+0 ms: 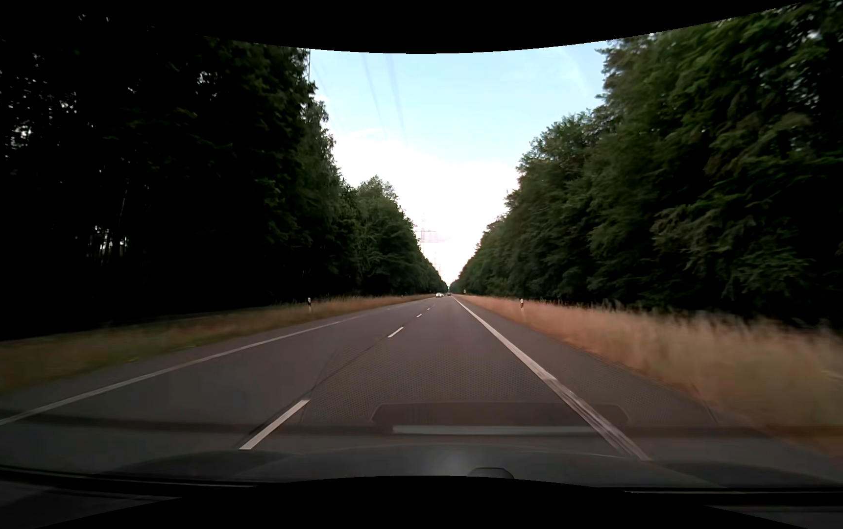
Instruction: Follow the waypoints while adhering to traffic rules and regulations
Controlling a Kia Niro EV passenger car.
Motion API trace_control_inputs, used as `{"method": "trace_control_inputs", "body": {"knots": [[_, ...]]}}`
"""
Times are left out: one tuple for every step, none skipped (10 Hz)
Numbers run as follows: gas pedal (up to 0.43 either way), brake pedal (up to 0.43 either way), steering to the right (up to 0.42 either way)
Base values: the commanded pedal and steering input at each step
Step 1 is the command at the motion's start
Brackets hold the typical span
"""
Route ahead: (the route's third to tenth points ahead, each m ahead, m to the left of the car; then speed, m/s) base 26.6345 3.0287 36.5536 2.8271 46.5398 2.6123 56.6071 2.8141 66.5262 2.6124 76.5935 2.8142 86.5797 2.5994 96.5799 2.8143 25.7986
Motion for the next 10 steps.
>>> {"method": "trace_control_inputs", "body": {"knots": [[0.118, 0.0, -0.001], [0.118, 0.0, -0.002], [0.118, 0.0, -0.002], [0.118, 0.0, -0.002], [0.118, 0.0, -0.001], [0.118, 0.0, -0.002], [0.118, 0.0, -0.002], [0.118, 0.0, -0.002], [0.118, 0.0, -0.002], [0.118, 0.0, -0.002]]}}
